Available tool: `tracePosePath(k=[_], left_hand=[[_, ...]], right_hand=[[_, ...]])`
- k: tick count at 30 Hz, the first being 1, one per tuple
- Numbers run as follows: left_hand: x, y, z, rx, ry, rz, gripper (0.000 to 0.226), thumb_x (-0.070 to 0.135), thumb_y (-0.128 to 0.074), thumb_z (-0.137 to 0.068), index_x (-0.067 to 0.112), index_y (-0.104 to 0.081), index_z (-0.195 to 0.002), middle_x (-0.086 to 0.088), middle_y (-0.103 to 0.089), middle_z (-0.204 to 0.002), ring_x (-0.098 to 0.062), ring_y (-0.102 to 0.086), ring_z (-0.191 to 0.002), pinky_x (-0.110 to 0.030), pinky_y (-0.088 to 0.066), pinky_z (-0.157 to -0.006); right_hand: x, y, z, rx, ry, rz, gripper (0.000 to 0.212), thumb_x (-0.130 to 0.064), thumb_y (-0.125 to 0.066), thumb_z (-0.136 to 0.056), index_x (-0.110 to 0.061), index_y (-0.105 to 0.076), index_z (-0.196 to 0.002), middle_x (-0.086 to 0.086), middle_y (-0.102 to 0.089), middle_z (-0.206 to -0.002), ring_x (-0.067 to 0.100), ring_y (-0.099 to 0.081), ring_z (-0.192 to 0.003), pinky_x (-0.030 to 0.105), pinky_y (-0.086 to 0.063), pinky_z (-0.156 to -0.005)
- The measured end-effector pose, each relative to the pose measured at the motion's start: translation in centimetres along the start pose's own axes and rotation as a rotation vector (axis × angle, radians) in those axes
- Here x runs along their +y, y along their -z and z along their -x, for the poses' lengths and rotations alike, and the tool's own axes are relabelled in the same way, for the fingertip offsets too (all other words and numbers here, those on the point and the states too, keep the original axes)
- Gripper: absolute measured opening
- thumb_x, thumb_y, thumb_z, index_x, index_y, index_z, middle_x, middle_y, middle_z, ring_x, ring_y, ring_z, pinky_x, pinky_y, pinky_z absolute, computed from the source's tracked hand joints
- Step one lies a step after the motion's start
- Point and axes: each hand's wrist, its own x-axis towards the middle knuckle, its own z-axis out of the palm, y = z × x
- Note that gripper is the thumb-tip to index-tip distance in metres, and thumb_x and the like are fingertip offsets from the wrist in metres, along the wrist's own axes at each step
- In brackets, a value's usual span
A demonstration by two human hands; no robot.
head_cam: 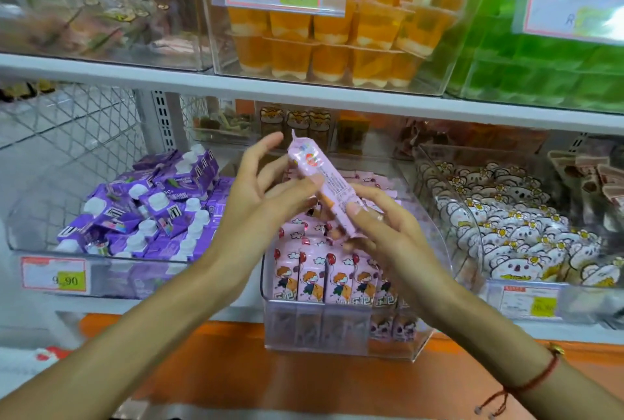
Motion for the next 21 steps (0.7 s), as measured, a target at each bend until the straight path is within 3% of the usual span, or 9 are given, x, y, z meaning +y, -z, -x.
tracePosePath(k=[5,9,13,16,18,20,21], left_hand=[[0.5,0.3,0.9,0.02,-0.043,-0.113,0.05,0.011,-0.067,-0.085,0.029,-0.053,-0.129,0.014,-0.066,-0.11,-0.01,-0.069,-0.095,-0.022,-0.058,-0.075],[0.4,0.5,1.5,0.153,-0.138,-0.231,0.044,0.03,-0.072,-0.076,0.022,-0.057,-0.116,0.01,-0.069,-0.102,-0.008,-0.068,-0.094,-0.035,-0.057,-0.087],[0.2,0.8,1.2,0.189,-0.311,-0.389,0.041,0.035,-0.07,-0.078,0.023,-0.056,-0.114,0.001,-0.055,-0.117,0.007,-0.059,-0.098,-0.008,-0.048,-0.078],[0.3,1.7,0.2,0.151,-0.375,-0.498,0.032,0.029,-0.072,-0.081,0.024,-0.058,-0.109,0.011,-0.053,-0.113,0.011,-0.057,-0.098,-0.005,-0.046,-0.075],[0.1,2.1,-0.8,0.11,-0.362,-0.506,0.03,0.021,-0.075,-0.079,0.021,-0.06,-0.106,0.01,-0.065,-0.104,0.005,-0.063,-0.092,-0.007,-0.047,-0.073],[0.0,2.4,-1.8,0.088,-0.367,-0.522,0.03,0.019,-0.079,-0.075,0.026,-0.061,-0.098,0.012,-0.069,-0.095,0.003,-0.066,-0.087,-0.009,-0.05,-0.072],[0.0,2.5,-2.3,0.074,-0.378,-0.564,0.031,0.02,-0.081,-0.073,0.031,-0.06,-0.093,0.014,-0.07,-0.091,0.003,-0.067,-0.086,-0.012,-0.052,-0.071]], right_hand=[[-0.1,0.4,-0.1,0.02,-0.128,-0.047,0.027,-0.023,-0.06,-0.091,-0.021,-0.063,-0.117,0.003,-0.071,-0.109,0.012,-0.069,-0.087,0.02,-0.053,-0.071],[-0.4,-0.3,-0.3,0.074,0.001,0.004,0.041,-0.033,-0.074,-0.072,-0.021,-0.066,-0.111,-0.007,-0.07,-0.108,0.012,-0.069,-0.092,0.021,-0.053,-0.076],[-0.3,-1.1,-1.3,0.109,0.067,-0.007,0.027,-0.025,-0.069,-0.084,-0.021,-0.066,-0.11,-0.013,-0.072,-0.096,0.003,-0.069,-0.088,0.013,-0.051,-0.068],[0.0,-0.8,-2.1,0.066,0.035,0.0,0.024,-0.029,-0.064,-0.087,-0.025,-0.065,-0.111,-0.009,-0.072,-0.1,0.003,-0.068,-0.092,0.014,-0.052,-0.074],[0.3,-0.5,-2.4,0.087,0.089,0.184,0.021,-0.027,-0.063,-0.09,-0.026,-0.063,-0.11,-0.007,-0.069,-0.107,-0.001,-0.065,-0.093,0.01,-0.05,-0.074],[0.9,0.3,-2.5,0.154,0.173,0.611,0.031,-0.024,-0.062,-0.091,-0.024,-0.057,-0.121,-0.004,-0.063,-0.117,0.002,-0.059,-0.1,0.012,-0.047,-0.078],[1.4,0.7,-2.5,0.158,0.196,0.837,0.04,-0.024,-0.061,-0.091,-0.022,-0.051,-0.129,-0.001,-0.059,-0.122,0.008,-0.054,-0.109,0.02,-0.046,-0.086]])
